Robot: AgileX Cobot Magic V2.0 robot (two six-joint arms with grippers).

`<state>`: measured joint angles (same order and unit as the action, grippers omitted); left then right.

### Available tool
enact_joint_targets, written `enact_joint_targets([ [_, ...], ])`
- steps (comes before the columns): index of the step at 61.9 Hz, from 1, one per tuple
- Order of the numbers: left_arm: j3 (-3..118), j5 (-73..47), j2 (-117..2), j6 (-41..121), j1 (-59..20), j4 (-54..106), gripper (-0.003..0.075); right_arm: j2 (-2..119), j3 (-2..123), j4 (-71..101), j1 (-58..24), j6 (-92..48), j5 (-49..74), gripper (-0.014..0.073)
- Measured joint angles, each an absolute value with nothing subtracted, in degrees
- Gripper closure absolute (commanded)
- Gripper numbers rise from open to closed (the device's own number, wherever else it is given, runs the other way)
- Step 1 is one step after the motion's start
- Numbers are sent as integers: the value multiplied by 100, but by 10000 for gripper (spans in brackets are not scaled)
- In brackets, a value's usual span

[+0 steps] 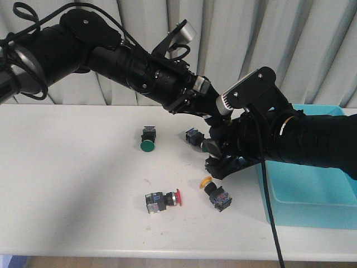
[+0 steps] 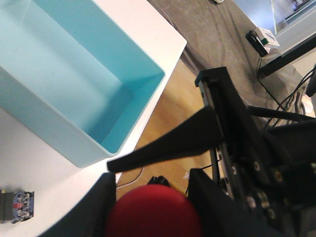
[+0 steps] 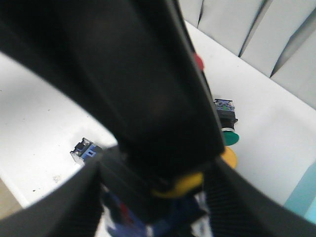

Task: Pick red and yellow buttons and place in box
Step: 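Pass the red button from the left gripper to the right gripper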

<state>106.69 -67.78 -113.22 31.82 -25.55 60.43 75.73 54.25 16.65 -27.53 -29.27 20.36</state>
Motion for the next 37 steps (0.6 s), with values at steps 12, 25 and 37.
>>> enact_joint_targets([
  [12, 10669, -6742, -11322, 3182, -2601, 6044, 704, 7573, 5425, 1811, -2753, -2938, 2055, 607],
  [25, 10669, -6583, -11322, 3182, -2684, 5966, 608, 7573, 5419, 1824, -2753, -2932, 2098, 599],
  [37, 10669, -6410, -11317, 3171, -2855, 5692, 412, 7573, 5409, 1751, -2729, -2894, 2229, 596],
])
